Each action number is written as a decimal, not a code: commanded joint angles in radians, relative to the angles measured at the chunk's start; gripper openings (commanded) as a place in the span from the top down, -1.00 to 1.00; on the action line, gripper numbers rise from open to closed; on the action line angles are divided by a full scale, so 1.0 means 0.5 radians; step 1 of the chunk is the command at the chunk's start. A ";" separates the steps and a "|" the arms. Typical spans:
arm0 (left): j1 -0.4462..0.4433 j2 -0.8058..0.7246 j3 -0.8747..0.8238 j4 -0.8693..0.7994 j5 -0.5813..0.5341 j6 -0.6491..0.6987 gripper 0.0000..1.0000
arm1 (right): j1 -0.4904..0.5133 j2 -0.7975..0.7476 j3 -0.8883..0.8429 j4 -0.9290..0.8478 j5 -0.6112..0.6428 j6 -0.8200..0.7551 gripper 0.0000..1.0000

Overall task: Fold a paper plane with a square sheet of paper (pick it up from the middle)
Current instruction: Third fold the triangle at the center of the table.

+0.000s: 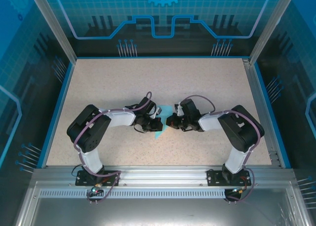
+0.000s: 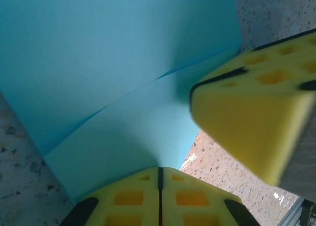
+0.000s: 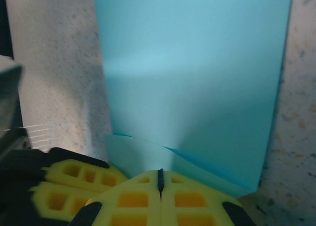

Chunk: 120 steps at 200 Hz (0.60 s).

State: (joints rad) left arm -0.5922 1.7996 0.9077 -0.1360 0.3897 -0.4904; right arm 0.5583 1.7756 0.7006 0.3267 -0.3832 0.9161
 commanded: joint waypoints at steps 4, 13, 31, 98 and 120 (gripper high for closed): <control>-0.003 -0.029 -0.006 -0.172 -0.034 0.073 0.83 | 0.019 0.071 0.009 0.047 -0.026 0.010 1.00; -0.003 -0.038 0.006 -0.196 -0.034 0.084 0.83 | 0.019 0.078 -0.002 0.036 -0.002 0.016 1.00; -0.003 -0.092 0.013 -0.238 -0.021 0.091 0.79 | 0.019 0.084 -0.022 -0.007 0.061 0.020 1.00; -0.003 -0.201 -0.020 -0.069 0.280 -0.105 0.72 | 0.020 0.088 -0.018 -0.081 0.105 0.016 1.00; -0.003 -0.126 -0.001 -0.121 0.268 -0.082 0.73 | 0.022 0.090 -0.008 -0.103 0.116 0.007 1.00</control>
State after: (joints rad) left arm -0.5922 1.7142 0.9077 -0.1841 0.4786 -0.5156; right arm 0.5579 1.7905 0.7002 0.3340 -0.3786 0.9348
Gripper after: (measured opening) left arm 0.136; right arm 0.044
